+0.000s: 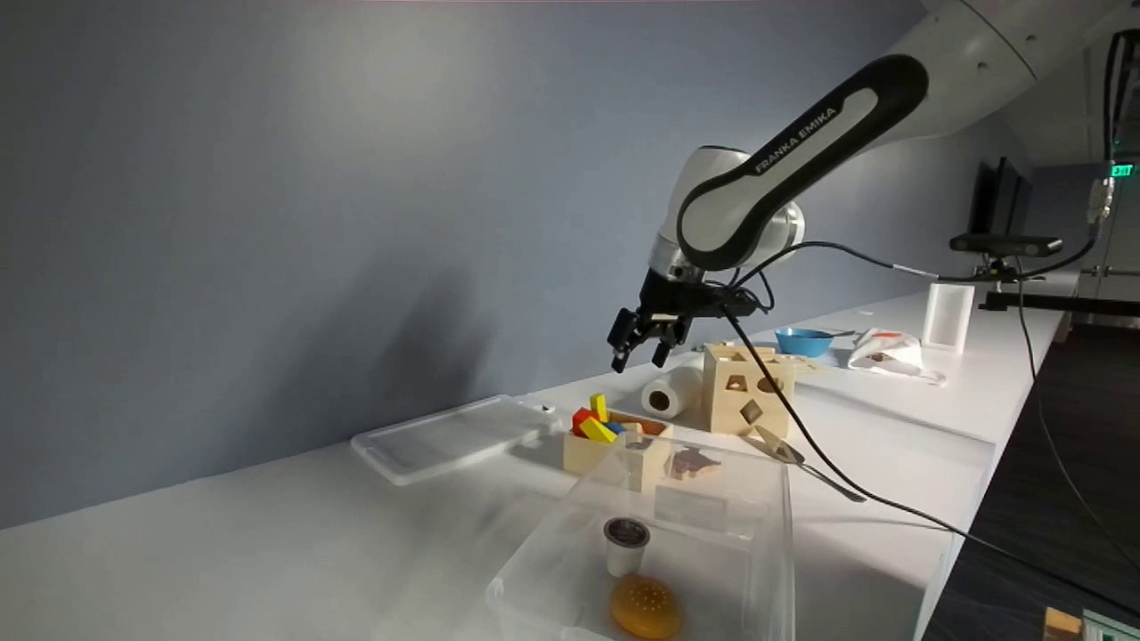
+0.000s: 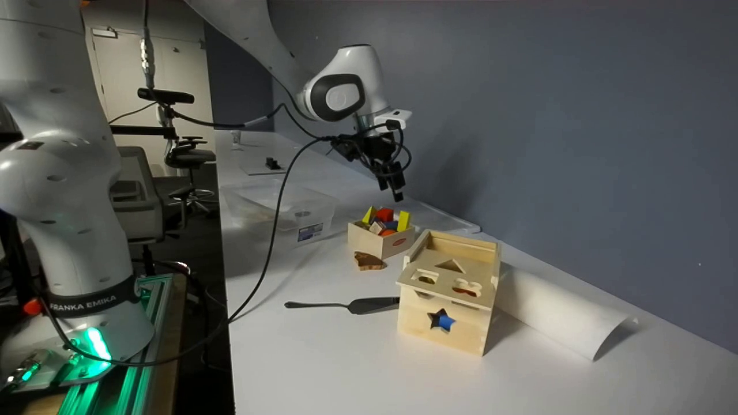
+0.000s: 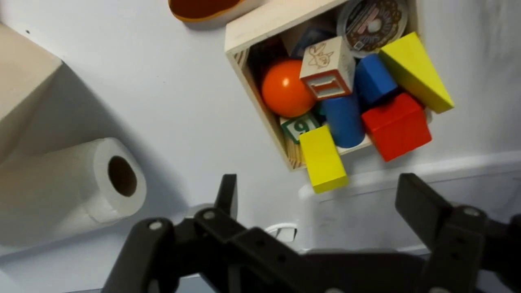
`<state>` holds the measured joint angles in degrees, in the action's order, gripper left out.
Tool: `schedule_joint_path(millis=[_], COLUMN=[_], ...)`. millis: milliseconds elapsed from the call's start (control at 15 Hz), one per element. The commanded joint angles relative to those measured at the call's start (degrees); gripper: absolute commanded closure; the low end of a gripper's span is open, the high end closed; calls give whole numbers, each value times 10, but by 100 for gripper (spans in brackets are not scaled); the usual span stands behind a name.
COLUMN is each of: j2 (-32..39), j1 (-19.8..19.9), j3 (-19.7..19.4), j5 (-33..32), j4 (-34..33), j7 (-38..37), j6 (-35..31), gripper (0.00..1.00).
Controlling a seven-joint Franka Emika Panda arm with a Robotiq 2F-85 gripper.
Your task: Put the yellow objects inside the wooden box
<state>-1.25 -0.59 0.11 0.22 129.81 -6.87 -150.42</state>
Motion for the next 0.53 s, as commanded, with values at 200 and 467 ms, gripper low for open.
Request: schedule_joint_path(millis=[200,467], j2=[31,63], j1=[-11,-9], j3=[12,26], j5=[81,150], j4=[11,2], j7=[238,322], j6=[-75,-116], gripper=[0,0])
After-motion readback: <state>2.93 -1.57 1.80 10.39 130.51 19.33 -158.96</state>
